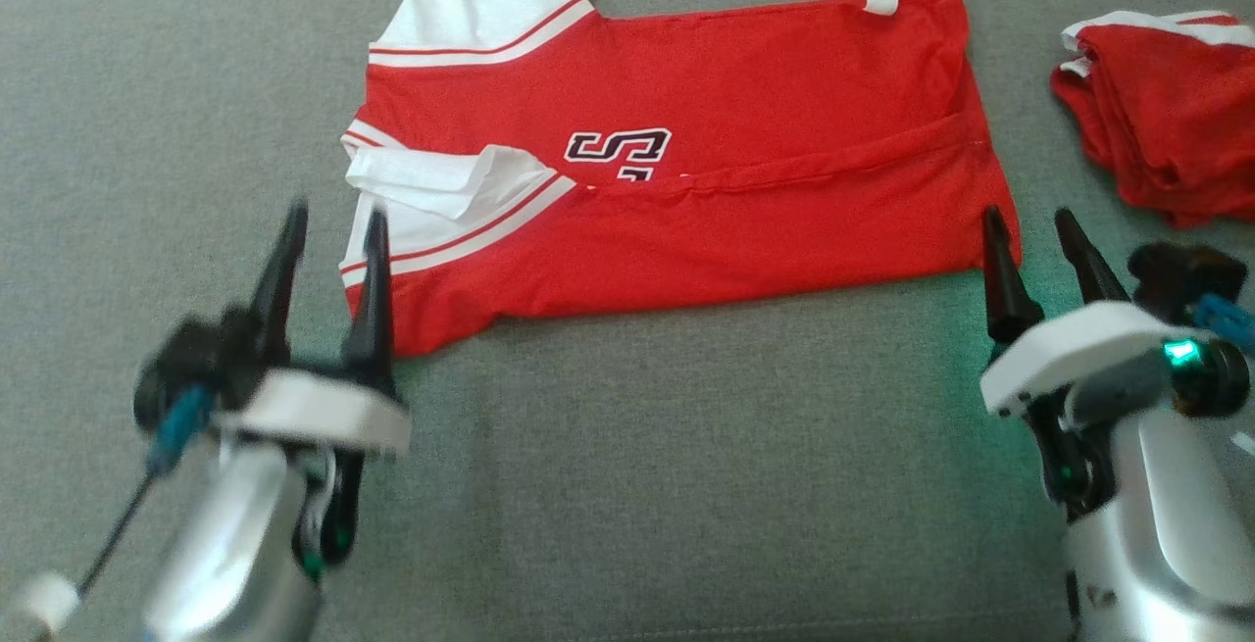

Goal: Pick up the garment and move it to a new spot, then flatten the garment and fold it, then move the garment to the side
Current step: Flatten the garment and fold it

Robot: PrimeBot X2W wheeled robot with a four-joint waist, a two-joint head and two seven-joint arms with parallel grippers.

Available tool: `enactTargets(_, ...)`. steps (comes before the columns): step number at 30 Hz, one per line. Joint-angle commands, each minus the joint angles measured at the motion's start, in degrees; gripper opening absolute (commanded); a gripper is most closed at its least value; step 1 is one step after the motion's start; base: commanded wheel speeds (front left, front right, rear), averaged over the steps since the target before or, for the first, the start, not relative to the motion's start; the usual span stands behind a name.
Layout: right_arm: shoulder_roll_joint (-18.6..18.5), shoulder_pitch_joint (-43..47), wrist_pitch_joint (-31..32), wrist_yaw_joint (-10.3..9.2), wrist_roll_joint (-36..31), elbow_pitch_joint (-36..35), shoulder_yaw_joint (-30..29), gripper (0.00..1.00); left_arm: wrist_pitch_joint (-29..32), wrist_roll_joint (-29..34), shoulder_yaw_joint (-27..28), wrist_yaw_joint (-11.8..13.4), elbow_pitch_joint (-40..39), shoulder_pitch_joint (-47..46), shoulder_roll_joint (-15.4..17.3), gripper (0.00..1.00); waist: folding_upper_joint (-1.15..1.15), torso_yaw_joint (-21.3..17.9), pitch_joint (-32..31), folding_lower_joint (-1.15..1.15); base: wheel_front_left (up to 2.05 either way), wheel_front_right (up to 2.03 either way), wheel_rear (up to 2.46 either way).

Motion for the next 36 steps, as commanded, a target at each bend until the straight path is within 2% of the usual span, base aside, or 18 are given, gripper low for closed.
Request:
enactTargets(1,-0.19,-0.32,-0.64,0.37,0.25,-2.99,0.81,1.0,0.38,-0.82,2.72,0.75,-2.23,0.31,1.55,1.0,0.0,0.16,-0.07,0.01,0.0,0.0,0.0)
enactTargets(6,-0.19,2.89,-0.13,0.37,0.49,-6.55,-0.28,1.0,6.01,-5.29,3.27,2.21,-3.63,5.96,0.55,1.0,0.0,0.68,0.2,0.01,0.0,0.0,0.0)
enactTargets(12,-0.19,2.89,0.93,0.37,0.46,-8.56,0.25,1.0,11.39,-10.52,5.17,3.57,-2.43,5.84,-1.25,1.0,0.0,0.26,1.36,0.01,0.0,0.0,0.0)
enactTargets(20,-0.19,1.08,2.84,0.37,-0.24,-6.92,0.18,1.0,16.63,-13.34,5.01,4.12,0.37,4.51,-2.09,1.0,0.0,-0.51,2.75,0.01,0.0,0.0,0.0)
enactTargets(21,-0.19,0.8,3.08,0.37,-0.48,-6.35,-0.14,1.0,16.91,-13.46,5.01,4.3,0.59,4.41,-2.15,0.97,0.0,-0.51,2.87,0.01,0.0,0.0,0.0)
enactTargets(23,-0.19,0.2,3.67,0.37,-0.61,-4.9,-0.81,1.0,17.29,-13.59,4.73,4.19,0.79,4.23,-2.32,0.46,0.0,-0.43,3.07,0.01,0.0,0.0,0.0)
enactTargets(25,-0.19,-0.38,4.5,0.37,-0.88,-2.96,-1.24,1.0,17.52,-13.97,4.55,3.93,0.7,4.15,-2.68,0.0,0.0,-0.26,3.19,0.01,0.0,0.0,0.0)
enactTargets(36,-0.19,-4.82,3.29,0.37,1.88,8.01,-1.73,1.0,14.14,-12.54,4.58,3.68,-2.83,3.67,-1.91,0.0,0.0,0.91,3.25,0.01,0.0,0.0,0.0)
